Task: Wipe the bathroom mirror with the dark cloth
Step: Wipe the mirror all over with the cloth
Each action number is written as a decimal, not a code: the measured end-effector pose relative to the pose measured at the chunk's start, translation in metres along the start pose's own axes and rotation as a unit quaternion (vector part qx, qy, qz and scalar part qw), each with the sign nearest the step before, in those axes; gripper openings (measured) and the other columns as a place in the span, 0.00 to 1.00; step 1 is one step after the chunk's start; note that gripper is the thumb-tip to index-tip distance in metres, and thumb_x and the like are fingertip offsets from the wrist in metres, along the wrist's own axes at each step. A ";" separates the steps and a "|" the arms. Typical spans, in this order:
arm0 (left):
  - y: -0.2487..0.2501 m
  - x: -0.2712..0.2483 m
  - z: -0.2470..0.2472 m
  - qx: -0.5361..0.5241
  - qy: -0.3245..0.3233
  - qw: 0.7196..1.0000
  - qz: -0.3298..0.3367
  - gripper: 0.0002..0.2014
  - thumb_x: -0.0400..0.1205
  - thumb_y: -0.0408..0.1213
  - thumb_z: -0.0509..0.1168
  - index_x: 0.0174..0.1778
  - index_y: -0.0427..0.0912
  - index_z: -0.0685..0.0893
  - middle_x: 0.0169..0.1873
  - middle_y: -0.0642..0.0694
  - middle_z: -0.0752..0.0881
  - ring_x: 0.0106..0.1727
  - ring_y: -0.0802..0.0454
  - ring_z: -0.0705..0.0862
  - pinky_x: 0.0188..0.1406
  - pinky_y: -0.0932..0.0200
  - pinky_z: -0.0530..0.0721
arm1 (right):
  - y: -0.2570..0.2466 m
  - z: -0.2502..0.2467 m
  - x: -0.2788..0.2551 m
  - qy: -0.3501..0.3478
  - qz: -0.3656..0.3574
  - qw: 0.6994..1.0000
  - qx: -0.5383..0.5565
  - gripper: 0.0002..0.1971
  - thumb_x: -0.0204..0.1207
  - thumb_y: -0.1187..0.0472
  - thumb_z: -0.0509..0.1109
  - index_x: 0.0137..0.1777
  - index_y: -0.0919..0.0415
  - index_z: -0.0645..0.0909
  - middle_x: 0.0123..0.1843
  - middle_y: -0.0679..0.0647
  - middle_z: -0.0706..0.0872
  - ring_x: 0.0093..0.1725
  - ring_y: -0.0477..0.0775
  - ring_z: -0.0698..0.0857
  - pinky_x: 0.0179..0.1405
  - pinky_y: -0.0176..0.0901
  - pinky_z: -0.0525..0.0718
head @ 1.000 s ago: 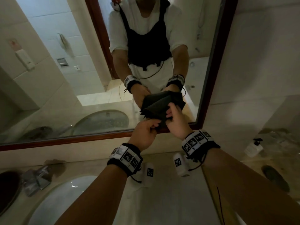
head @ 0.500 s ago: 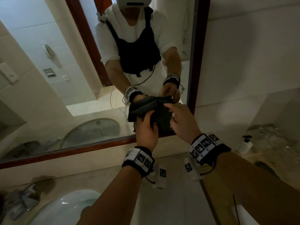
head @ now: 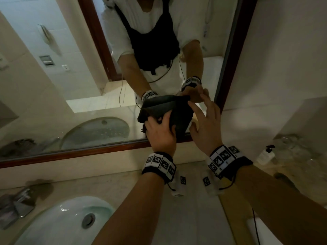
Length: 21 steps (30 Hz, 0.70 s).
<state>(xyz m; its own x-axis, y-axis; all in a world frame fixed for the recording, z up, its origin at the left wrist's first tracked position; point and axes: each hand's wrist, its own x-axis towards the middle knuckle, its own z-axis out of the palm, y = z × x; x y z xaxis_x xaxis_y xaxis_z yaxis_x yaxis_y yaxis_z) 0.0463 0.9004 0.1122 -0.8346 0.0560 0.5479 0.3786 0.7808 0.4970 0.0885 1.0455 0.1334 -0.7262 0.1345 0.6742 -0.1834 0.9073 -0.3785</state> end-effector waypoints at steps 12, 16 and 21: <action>-0.092 -0.003 -0.039 -0.022 0.065 0.998 -0.005 0.32 0.76 0.39 0.74 0.74 0.52 0.67 0.72 0.34 0.66 0.70 0.36 0.70 0.66 0.52 0.72 | -0.020 0.040 0.015 -0.017 -0.075 0.982 -0.171 0.54 0.66 0.43 0.81 0.87 0.47 0.52 0.88 0.65 0.47 0.87 0.64 0.41 0.84 0.66 0.39; -0.097 -0.001 -0.044 -0.003 0.071 0.997 -0.006 0.31 0.77 0.39 0.73 0.74 0.52 0.67 0.69 0.35 0.68 0.67 0.39 0.73 0.63 0.54 0.76 | -0.014 0.054 0.016 -0.007 -0.073 0.976 -0.205 0.59 0.62 0.42 0.83 0.87 0.46 0.47 0.87 0.63 0.44 0.86 0.60 0.33 0.83 0.64 0.32; -0.089 -0.010 -0.028 -0.077 0.094 0.992 -0.027 0.34 0.78 0.36 0.73 0.77 0.51 0.65 0.71 0.34 0.65 0.69 0.48 0.70 0.68 0.52 0.75 | -0.009 0.058 0.017 -0.011 -0.077 0.975 -0.209 0.60 0.63 0.42 0.82 0.87 0.46 0.45 0.87 0.63 0.42 0.85 0.60 0.29 0.82 0.65 0.32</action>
<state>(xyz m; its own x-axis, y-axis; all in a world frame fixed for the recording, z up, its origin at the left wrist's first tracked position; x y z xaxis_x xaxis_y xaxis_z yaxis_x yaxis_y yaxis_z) 0.0323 0.8127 0.0816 -0.7721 -0.1121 0.6256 0.4029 0.6749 0.6182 0.0399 1.0164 0.1114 -0.7268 -0.0202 0.6865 -0.0088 0.9998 0.0201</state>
